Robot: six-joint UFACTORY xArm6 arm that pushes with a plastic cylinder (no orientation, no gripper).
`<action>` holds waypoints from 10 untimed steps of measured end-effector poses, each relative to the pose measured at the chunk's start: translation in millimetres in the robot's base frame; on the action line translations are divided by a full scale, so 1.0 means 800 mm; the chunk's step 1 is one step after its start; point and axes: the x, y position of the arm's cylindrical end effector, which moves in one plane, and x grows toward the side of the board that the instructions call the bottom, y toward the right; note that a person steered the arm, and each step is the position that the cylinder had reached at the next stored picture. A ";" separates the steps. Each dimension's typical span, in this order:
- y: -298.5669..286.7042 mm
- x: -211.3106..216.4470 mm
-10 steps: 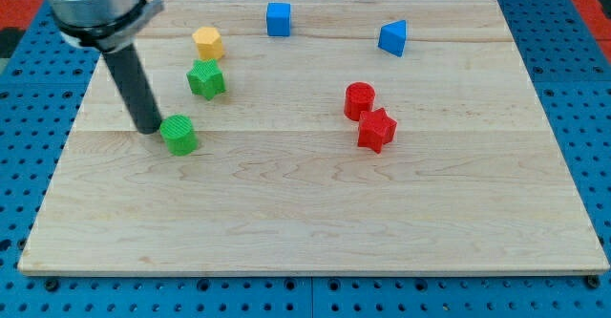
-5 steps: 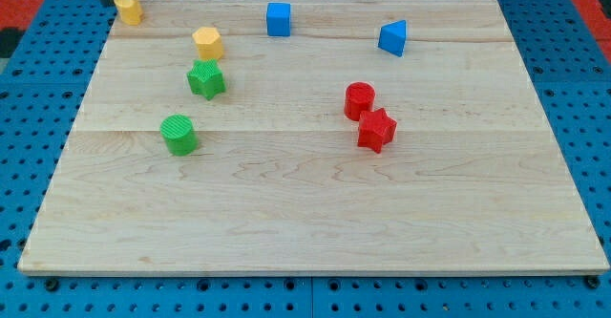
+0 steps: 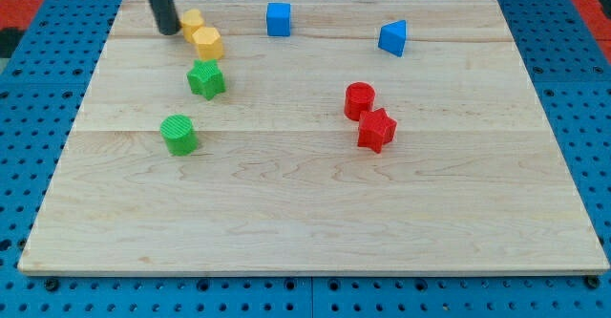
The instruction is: Move the yellow heart to bottom right of the blue cube
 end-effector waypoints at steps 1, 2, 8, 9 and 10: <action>0.057 0.000; 0.048 -0.012; 0.116 0.047; 0.174 0.087; 0.205 0.060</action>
